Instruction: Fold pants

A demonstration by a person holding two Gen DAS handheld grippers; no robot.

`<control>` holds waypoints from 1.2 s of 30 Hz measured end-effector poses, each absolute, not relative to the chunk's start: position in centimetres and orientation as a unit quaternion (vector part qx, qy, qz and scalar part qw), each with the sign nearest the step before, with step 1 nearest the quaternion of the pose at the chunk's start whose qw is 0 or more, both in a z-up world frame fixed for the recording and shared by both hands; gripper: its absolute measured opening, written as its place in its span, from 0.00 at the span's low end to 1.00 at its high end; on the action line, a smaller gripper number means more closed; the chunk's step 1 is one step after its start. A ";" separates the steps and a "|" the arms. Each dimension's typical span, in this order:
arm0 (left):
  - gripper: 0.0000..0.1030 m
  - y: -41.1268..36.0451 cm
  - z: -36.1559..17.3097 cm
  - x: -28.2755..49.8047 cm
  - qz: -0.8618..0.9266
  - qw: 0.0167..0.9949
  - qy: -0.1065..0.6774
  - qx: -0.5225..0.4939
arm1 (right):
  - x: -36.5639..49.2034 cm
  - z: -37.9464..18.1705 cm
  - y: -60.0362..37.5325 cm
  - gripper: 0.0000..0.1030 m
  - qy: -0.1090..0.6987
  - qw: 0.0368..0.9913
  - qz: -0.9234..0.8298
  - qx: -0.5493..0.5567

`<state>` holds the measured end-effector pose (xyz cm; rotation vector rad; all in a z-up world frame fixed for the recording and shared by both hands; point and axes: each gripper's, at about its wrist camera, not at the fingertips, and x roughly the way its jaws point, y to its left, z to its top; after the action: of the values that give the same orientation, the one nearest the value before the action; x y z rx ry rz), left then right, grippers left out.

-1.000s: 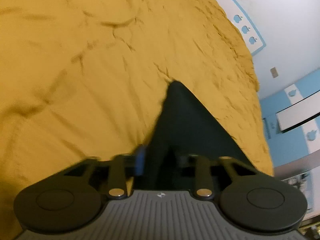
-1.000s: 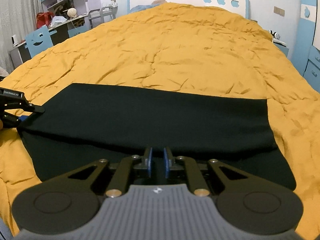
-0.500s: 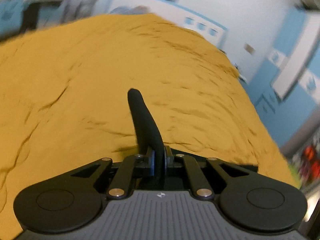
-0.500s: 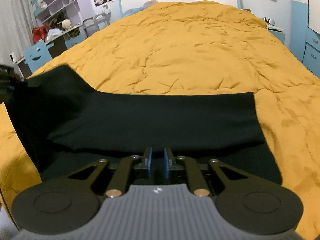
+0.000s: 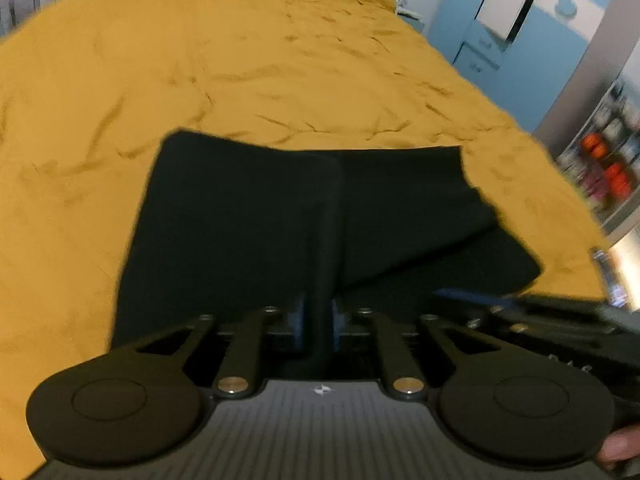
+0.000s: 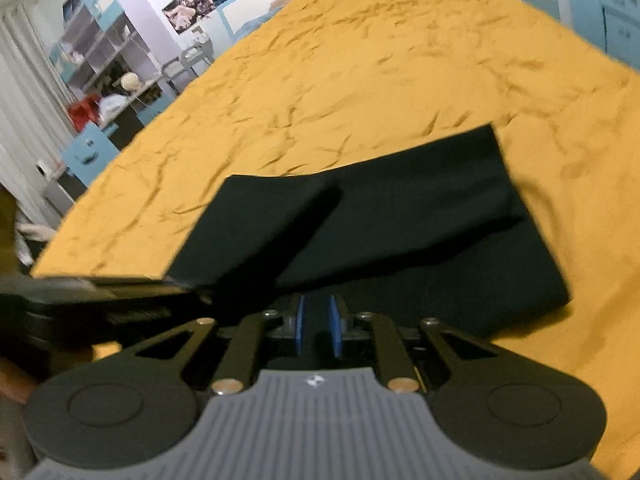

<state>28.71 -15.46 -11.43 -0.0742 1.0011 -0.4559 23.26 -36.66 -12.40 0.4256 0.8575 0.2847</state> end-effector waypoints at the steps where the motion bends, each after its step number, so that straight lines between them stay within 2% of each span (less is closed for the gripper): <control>1: 0.25 -14.9 -11.4 29.1 -0.231 0.842 0.483 -0.063 | 23.3 -12.4 -36.5 0.20 0.411 0.876 0.141 0.211; 5: 0.29 -12.4 -10.6 29.2 -0.245 0.832 0.484 -0.112 | 23.9 -12.6 -35.8 0.24 0.410 0.861 0.161 0.254; 7: 0.34 -10.6 -10.0 28.9 -0.236 0.841 0.469 -0.134 | 24.5 -12.9 -35.5 0.26 0.416 0.850 0.168 0.275; 12: 0.35 -6.9 -9.2 29.4 -0.174 0.866 0.440 -0.161 | 26.1 -14.3 -34.3 0.26 0.435 0.833 0.168 0.296; 14: 0.35 -5.3 -9.1 29.4 -0.161 0.867 0.437 -0.177 | 26.6 -14.7 -33.9 0.17 0.442 0.826 0.168 0.306; 15: 0.35 -4.6 -9.1 29.4 -0.156 0.867 0.435 -0.185 | 26.7 -14.6 -33.7 0.07 0.443 0.826 0.167 0.307; 17: 0.35 -3.7 -9.1 29.2 -0.150 0.869 0.430 -0.192 | 26.8 -13.8 -33.4 0.04 0.434 0.834 0.169 0.295; 23: 0.35 -3.5 -9.0 29.6 -0.152 0.872 0.420 -0.198 | 29.2 -8.4 -34.0 0.02 0.421 0.844 0.202 0.263; 31: 0.35 -5.0 -8.5 30.0 -0.179 0.874 0.407 -0.195 | 33.0 -0.6 -41.2 0.02 0.428 0.842 0.230 0.235; 34: 0.35 -6.3 -8.8 30.5 -0.189 0.873 0.412 -0.184 | 32.9 -0.8 -44.8 0.02 0.446 0.840 0.210 0.226; 36: 0.35 -7.6 -9.2 30.7 -0.196 0.872 0.417 -0.165 | 32.9 -2.9 -47.1 0.02 0.464 0.836 0.179 0.231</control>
<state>30.71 -7.59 -9.15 -0.3447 0.8704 -0.4104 32.88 -47.08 -2.89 0.4884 0.9827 0.3779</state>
